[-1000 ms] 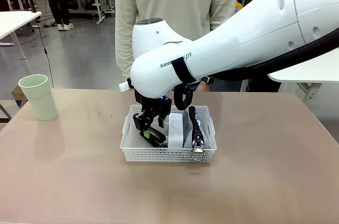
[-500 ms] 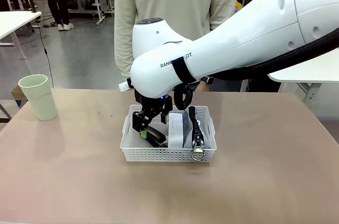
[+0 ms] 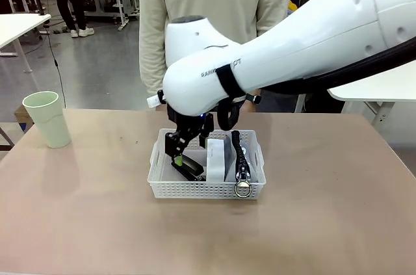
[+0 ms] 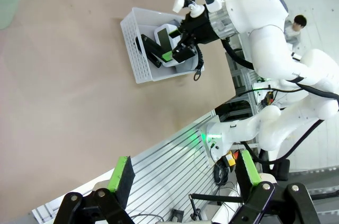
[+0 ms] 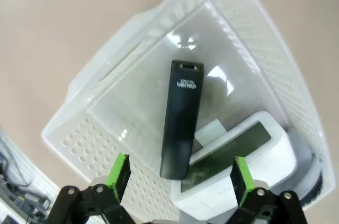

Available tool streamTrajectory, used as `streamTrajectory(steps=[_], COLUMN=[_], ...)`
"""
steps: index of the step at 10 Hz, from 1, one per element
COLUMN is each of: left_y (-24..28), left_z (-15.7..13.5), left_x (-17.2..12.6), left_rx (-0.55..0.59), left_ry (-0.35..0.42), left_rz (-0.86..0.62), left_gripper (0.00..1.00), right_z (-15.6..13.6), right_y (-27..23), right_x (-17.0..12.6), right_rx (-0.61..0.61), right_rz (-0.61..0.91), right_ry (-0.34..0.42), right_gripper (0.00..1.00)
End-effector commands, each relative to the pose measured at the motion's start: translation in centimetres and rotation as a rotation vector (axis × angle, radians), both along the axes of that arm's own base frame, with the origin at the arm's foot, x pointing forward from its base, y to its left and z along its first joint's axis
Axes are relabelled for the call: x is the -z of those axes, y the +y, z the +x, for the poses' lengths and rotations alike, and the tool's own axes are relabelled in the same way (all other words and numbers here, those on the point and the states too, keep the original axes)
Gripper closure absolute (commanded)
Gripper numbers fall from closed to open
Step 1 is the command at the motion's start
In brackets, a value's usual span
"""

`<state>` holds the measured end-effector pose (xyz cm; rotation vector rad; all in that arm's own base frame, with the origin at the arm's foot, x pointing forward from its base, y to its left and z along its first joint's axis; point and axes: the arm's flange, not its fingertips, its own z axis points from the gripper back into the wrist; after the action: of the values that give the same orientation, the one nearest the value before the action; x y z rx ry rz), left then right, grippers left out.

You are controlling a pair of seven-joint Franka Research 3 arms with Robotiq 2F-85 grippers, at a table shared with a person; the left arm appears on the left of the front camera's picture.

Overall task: Efficiently arrange items inside the basket to fit them all.
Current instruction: Pick up the Stapler and place it inside the Organizing basket.

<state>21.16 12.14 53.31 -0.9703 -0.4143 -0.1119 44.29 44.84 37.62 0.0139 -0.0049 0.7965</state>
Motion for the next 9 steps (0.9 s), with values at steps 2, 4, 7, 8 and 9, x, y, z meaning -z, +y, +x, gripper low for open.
streamTrajectory(steps=[2, 4, 7, 8, 9], left_y=[0.2, 0.2, 0.2, 0.2, 0.2], left_z=[-0.1, -0.1, -0.1, -0.1, -0.1], left_x=[-0.2, -0.2, -0.2, -0.2, -0.2], left_rx=[0.011, 0.011, 0.011, 0.011, 0.011], left_ry=[-0.018, -0.018, -0.018, -0.018, -0.018], left_rz=[-0.014, -0.014, -0.014, -0.014, -0.014], left_gripper=[0.00, 0.00, 0.00, 0.00, 0.00], right_z=[-1.0, -1.3, -4.9, -6.7, -8.3], right_y=[-13.3, -24.8, -42.1, -47.0, -51.3], right_x=[-8.6, -11.5, -10.6, -8.7, -5.2], right_rx=[0.036, 0.291, 0.810, 0.914, 0.806], right_rz=[0.199, 0.482, 1.067, 1.229, 1.480], right_ry=[0.072, 0.193, 0.198, 0.150, 0.137], right_gripper=[0.00, 0.00, 0.00, 0.00, 0.00])
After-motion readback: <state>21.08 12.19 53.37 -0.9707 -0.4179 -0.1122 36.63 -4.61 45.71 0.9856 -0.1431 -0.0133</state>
